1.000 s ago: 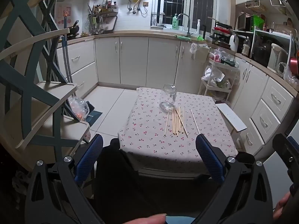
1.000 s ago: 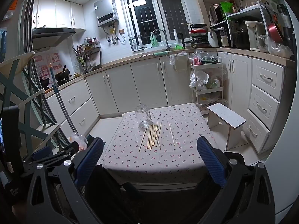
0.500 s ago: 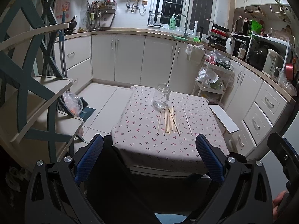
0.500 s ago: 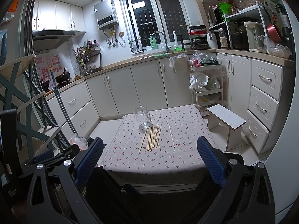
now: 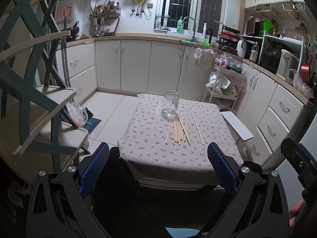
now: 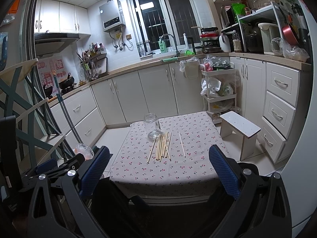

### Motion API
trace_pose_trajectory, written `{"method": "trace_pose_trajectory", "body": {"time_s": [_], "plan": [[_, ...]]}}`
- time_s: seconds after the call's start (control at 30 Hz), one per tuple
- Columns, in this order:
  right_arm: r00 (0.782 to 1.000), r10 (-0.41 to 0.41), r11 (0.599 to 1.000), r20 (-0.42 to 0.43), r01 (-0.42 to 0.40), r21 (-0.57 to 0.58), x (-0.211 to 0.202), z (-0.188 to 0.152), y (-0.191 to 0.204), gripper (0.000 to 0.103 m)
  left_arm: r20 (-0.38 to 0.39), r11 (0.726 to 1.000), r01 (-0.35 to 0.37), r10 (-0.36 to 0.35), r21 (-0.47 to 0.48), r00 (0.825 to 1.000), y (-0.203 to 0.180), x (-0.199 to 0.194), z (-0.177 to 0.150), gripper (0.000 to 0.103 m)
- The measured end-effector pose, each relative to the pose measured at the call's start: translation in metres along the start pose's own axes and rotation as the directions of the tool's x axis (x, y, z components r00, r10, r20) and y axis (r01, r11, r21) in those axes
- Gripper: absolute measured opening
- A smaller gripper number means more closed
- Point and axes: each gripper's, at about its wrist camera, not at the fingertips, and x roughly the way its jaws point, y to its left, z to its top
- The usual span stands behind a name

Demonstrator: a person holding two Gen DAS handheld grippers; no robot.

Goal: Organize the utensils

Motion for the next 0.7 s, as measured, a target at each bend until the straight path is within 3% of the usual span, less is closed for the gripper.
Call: {"method": "trace_pose_trajectory", "body": {"time_s": [0.23,0.4,0.7], "plan": [[1.0,0.001,1.0,0.006,-0.001,0.007,-0.0021,0.0035,0.0046,0.096,-0.021,0.999,0.037,-0.037,0.025,0.999,-0.0022,-0.0019,-0.0057,0.095],[1.0,0.001,1.0,0.009,-0.001,0.009,-0.0036,0.0045,0.0042,0.096,-0.01,0.998,0.057,-0.057,-0.02,0.998,0.0046,-0.0055,-0.0058,0.095],[1.0,0.002,1.0,0.01,-0.002,0.008,-0.0036,0.0057,0.0034,0.096,-0.012,1.0,0.009,-0.01,-0.007,1.0,0.002,-0.006,-0.0051,0.095]]}}
